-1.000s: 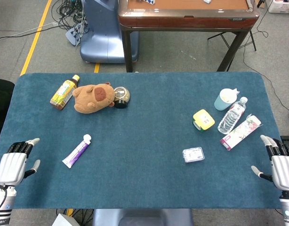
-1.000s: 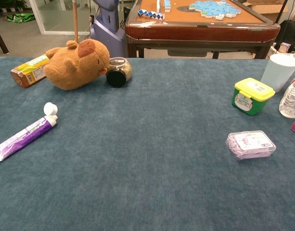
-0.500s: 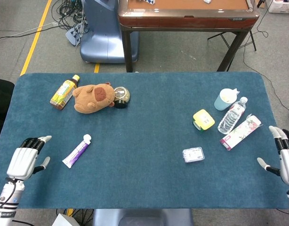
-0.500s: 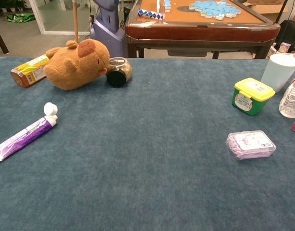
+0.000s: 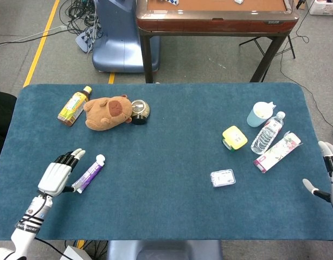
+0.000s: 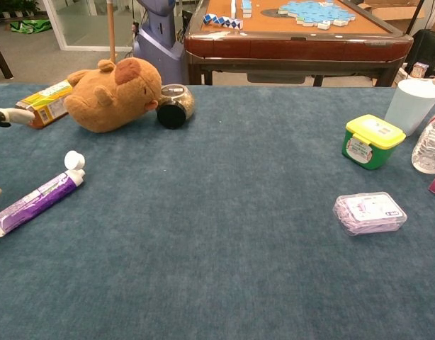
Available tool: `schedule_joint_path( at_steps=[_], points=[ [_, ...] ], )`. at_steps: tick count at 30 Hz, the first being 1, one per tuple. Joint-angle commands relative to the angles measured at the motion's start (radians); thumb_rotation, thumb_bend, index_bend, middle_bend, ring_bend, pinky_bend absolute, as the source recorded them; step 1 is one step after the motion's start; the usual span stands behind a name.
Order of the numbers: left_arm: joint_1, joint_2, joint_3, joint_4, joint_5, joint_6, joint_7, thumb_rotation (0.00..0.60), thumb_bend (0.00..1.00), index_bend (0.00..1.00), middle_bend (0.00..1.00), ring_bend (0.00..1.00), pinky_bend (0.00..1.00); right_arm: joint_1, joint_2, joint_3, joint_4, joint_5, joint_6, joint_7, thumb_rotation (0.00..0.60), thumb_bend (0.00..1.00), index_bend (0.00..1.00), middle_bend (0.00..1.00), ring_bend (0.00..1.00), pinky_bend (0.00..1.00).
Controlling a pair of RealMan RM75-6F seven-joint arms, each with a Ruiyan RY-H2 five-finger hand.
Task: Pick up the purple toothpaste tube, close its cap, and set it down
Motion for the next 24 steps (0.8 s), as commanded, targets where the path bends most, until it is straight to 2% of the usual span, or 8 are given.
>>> schedule_joint_path(
  at_steps=[1,11,24],
  points=[
    [-0.017,-0.043,-0.003,0.036,-0.023,-0.022,0.004,0.541,0.17,0.0,0.0,0.06,0.17,-0.005,0.0,-0.004,-0.001,0.001,0.003,0.004,0.6,0.09,0.04,0.17,0.13,0.16],
    [-0.028,-0.14,-0.002,0.137,-0.068,-0.038,0.005,0.53,0.17,0.0,0.0,0.02,0.15,-0.023,0.008,-0.019,-0.01,-0.008,0.014,0.012,0.6,0.09,0.04,0.17,0.13,0.16],
    [-0.039,-0.222,0.003,0.257,-0.095,-0.056,-0.011,0.528,0.17,0.0,0.0,0.02,0.15,-0.042,0.012,-0.027,-0.018,-0.008,0.029,0.019,0.6,0.09,0.04,0.17,0.13,0.16]
  ],
)
